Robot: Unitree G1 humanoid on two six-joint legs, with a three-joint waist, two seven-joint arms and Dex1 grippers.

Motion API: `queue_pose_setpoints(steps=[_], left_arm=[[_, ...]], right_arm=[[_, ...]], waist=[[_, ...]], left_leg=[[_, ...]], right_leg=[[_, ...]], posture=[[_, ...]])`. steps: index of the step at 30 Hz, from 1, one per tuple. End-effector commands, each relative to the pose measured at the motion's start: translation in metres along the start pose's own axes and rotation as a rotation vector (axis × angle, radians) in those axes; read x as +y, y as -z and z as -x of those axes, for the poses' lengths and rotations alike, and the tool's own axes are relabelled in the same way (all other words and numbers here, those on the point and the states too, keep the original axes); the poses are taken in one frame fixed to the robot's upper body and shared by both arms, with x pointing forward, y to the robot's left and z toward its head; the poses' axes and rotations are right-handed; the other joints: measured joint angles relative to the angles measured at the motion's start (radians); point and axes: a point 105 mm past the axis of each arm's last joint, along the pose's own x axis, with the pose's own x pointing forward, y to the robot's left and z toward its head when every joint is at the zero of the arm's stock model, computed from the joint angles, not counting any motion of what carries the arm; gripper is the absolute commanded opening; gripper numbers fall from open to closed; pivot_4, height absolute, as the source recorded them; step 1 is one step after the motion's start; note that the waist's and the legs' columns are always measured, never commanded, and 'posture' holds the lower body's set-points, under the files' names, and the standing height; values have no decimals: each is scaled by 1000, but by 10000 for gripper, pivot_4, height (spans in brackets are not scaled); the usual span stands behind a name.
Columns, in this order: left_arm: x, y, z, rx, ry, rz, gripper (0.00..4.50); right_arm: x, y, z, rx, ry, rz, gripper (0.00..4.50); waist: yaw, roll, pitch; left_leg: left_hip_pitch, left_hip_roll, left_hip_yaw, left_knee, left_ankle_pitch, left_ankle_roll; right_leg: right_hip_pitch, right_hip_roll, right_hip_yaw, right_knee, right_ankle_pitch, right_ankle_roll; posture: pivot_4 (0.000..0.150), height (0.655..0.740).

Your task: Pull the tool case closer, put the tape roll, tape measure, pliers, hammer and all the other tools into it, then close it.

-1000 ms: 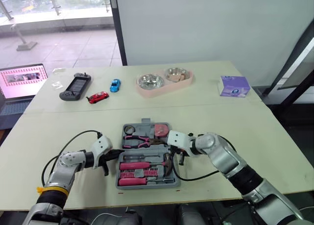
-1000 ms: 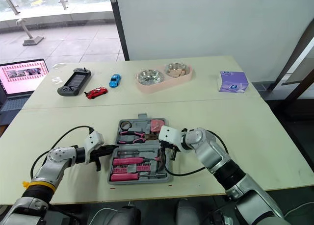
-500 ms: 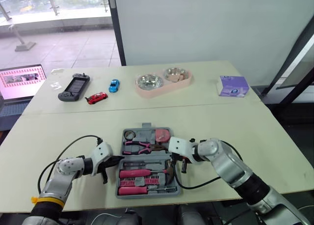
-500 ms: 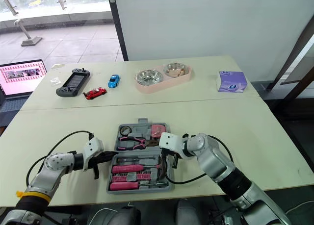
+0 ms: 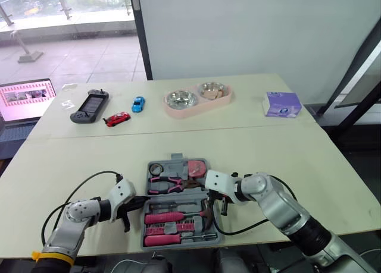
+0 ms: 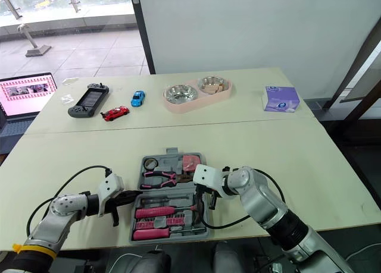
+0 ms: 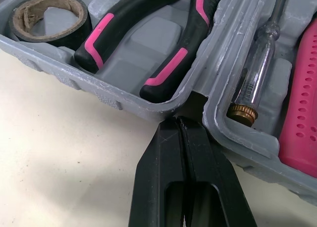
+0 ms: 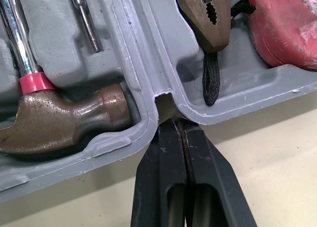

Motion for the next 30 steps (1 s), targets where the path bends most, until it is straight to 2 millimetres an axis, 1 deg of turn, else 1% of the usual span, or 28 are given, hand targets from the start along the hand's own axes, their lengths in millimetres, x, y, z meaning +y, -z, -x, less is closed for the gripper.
queue_pose_setpoints(steps=[1,7,9,14,17,20,23,26,27,28,30], left_arm=[[-25,5,-14,5,101,17,268],[-25,5,-14,5,104,18,268],[-24,5,-14,9,103,17,268],[-12,4,-9,9,42,23,268],[0,-2,1,3,-8,25,268],[12,-9,23,7,-67,25,268],[16,-14,32,6,-92,43,268],[24,-18,59,31,-134,13,268],[25,-24,68,17,-144,-5,268],[21,-33,72,-29,-122,-17,268],[5,-50,75,-136,-44,-5,268]], right_arm=[[20,-24,-2,-80,-69,63,0],[20,-21,-2,-70,-61,57,0],[17,-19,-1,-62,-47,53,0],[8,-14,3,-51,-20,43,0],[-1,-4,12,-24,3,31,0],[-10,5,28,-16,30,15,0],[-12,7,35,-22,33,6,0],[-12,8,50,-59,34,-29,0],[-12,8,56,-75,40,-51,0],[-13,7,60,-96,52,-79,0],[-14,7,65,-132,66,-128,0]], waist=[[0,0,0],[1,0,0],[1,0,0],[2,0,0],[2,0,0],[2,-1,1],[0,-2,1],[-1,-2,2],[-2,-2,2],[-1,-3,3],[2,-3,3]], left_leg=[[0,0,0,0,0,0],[0,0,0,0,0,0],[0,0,0,0,0,0],[0,0,0,0,0,0],[0,0,0,0,0,0],[-2,0,0,0,0,0],[-3,0,-1,0,0,0],[-3,0,-1,0,0,0],[-3,0,-1,0,0,0],[-4,0,-1,0,0,0],[-5,0,-1,0,0,0]], right_leg=[[0,0,0,0,0,0],[0,0,0,0,0,0],[0,0,0,0,0,0],[0,0,0,0,0,0],[0,0,0,0,0,0],[0,0,0,-1,0,0],[-2,0,0,-1,0,0],[-2,0,0,-1,0,0],[-2,0,0,-1,-1,0],[-2,0,0,-1,-1,0],[-3,0,0,-1,-1,0]], posture=[[1500,7360],[1500,7360],[1500,7360],[1500,7360],[1500,7360],[1500,7360],[1500,7360],[1500,7360],[1500,7360],[1500,7360],[1500,7360]])
